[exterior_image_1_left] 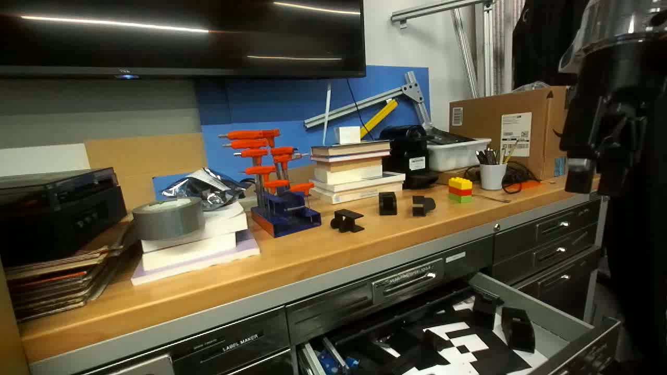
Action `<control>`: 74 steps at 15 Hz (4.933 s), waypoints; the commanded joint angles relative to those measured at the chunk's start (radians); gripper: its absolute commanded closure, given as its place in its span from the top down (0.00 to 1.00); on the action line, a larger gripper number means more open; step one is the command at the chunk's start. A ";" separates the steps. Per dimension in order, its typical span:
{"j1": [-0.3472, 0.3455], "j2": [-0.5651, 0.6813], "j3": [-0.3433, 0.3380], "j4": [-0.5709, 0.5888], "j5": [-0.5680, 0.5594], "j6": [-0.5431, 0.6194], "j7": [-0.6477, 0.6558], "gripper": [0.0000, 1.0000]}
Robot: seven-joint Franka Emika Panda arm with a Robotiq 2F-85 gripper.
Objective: Put the black objects on the table into the open drawer and then close the drawer
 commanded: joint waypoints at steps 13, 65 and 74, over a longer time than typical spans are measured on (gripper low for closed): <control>0.000 -0.008 0.087 -0.009 0.144 0.276 0.182 1.00; -0.016 1.241 0.124 0.962 -0.052 0.418 0.771 1.00; -0.021 1.260 0.124 0.999 -0.031 0.336 0.748 0.35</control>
